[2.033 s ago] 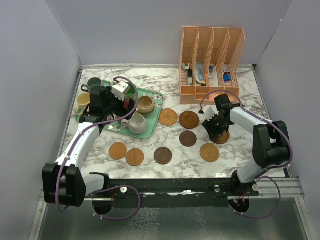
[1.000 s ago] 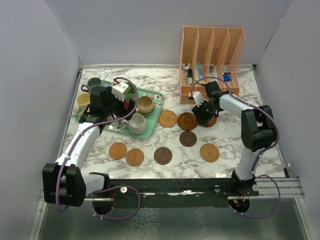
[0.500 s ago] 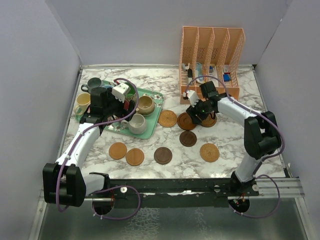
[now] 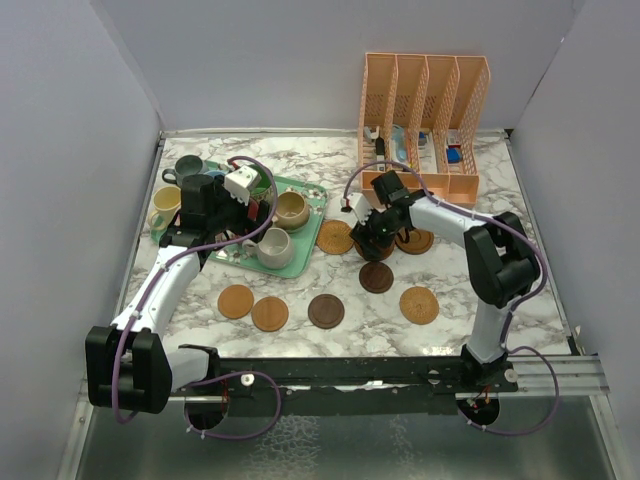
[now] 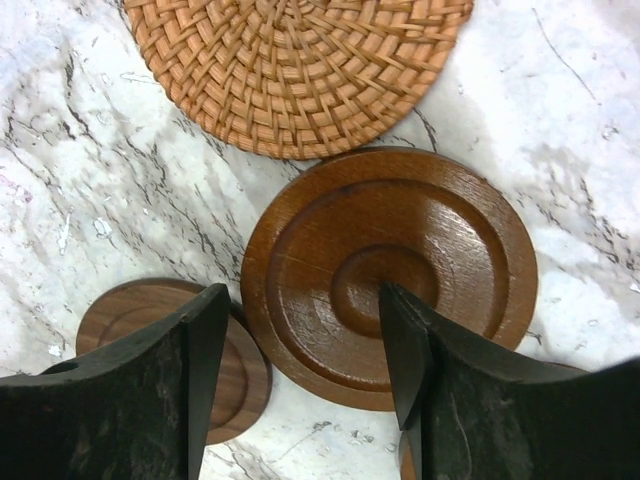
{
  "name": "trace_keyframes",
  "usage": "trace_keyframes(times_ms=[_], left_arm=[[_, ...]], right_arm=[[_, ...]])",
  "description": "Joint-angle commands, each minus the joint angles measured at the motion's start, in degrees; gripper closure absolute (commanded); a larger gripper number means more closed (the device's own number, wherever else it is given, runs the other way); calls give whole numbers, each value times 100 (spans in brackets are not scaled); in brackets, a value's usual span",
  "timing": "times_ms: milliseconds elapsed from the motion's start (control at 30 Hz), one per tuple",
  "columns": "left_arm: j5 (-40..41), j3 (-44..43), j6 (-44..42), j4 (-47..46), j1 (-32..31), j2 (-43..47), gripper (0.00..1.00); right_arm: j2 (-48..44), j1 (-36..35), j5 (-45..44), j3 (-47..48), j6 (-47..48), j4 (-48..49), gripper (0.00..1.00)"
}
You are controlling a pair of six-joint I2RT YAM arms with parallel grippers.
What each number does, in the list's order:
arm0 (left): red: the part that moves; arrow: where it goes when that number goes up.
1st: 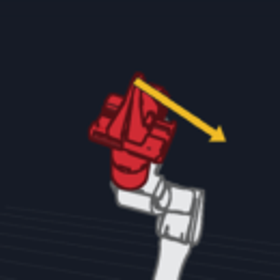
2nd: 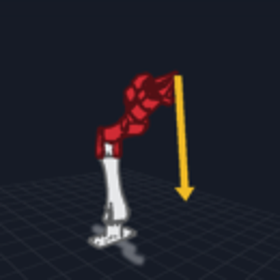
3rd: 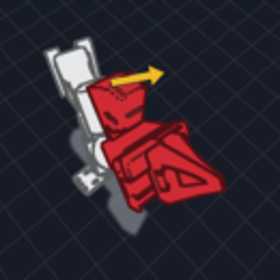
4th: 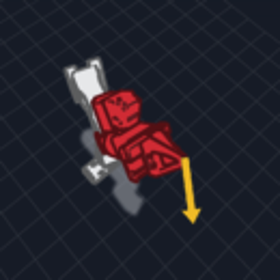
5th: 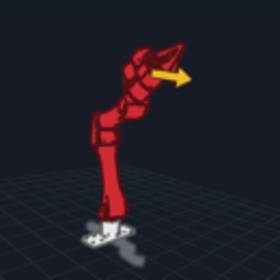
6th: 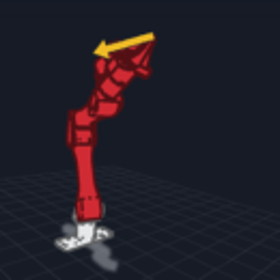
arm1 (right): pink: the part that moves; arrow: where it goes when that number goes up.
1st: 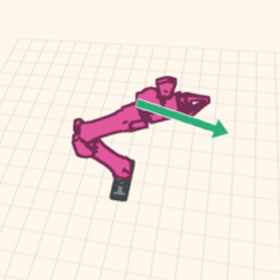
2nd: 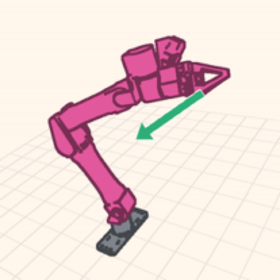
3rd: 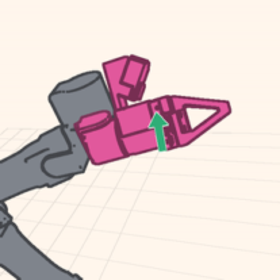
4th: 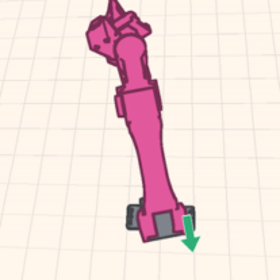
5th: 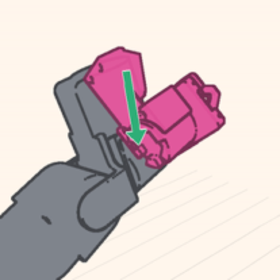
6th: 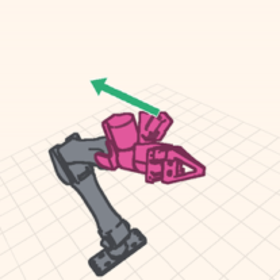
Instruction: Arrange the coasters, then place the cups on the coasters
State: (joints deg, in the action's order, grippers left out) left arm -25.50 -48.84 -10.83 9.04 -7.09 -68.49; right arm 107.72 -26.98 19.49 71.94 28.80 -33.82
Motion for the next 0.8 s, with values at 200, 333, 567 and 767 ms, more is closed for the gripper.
trace_keyframes(times_ms=[200,333,567,767], left_arm=[[-172,65,-6,-144,33,90,1],[-175,68,-5,-147,37,99,1],[-160,71,-7,-146,35,123,1],[-164,79,-29,-143,33,124,1]], right_arm=[[413,-12,-530,211,34,193,36],[475,193,-596,275,34,107,37],[405,567,-587,99,135,-30,38],[227,769,-692,-252,260,53,39]])
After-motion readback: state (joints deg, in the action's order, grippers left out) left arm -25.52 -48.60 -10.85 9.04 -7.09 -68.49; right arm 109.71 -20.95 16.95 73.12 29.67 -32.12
